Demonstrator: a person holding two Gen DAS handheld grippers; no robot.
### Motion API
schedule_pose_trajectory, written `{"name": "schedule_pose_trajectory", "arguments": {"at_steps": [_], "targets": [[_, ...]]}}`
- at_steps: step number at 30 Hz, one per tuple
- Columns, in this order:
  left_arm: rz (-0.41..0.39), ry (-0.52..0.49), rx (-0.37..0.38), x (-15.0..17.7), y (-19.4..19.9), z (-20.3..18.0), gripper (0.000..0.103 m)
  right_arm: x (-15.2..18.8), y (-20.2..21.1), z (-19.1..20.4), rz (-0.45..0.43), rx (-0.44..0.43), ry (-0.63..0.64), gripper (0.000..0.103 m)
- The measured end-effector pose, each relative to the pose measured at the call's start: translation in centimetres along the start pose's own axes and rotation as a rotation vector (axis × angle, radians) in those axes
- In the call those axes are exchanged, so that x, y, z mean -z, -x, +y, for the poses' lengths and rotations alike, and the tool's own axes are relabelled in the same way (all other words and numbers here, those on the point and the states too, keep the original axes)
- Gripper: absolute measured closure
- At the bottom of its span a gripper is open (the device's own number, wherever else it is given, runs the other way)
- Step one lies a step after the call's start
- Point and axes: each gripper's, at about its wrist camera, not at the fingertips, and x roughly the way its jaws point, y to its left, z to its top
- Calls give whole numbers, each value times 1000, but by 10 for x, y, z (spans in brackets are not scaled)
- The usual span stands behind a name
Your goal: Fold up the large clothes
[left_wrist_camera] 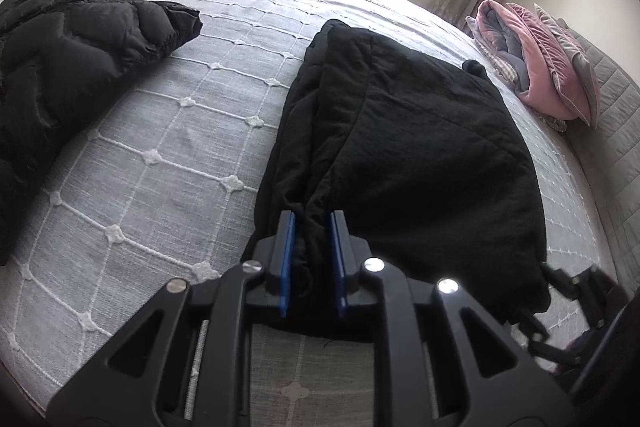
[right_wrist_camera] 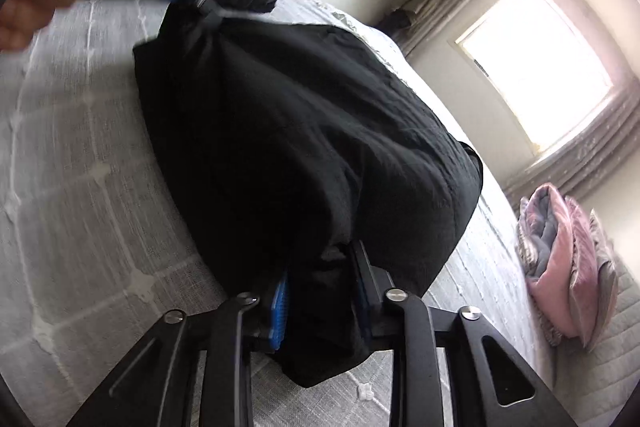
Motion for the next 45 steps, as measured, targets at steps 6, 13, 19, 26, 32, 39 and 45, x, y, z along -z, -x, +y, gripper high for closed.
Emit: {"name": "schedule_pose_trajectory", "arguments": {"at_steps": [6,13,19,26,32,39,45], "targets": [[22,21,29,0,1,4,81,14,59,-96,-164,-364,-462,54],[40,43,42,3,3,8,80,15,16,-126,-46,-348,-707,86],[51,19,28,7,4,6,77,7,-29,-60,117,-247,-500,89],[-1,90,128,-1,26,17,70,16,-36,-61,123,-274,-553,89],[-233,0,57,-11,68,2,71,15,-36,-58,116,-271,-594,89],[-192,7,127,-46,28,-34,71,17,-31,-67,121,-301,-652,89],[-43,22,32,-57,-37,-44,73,18,-30,-76,130,-362,-678,89]]}}
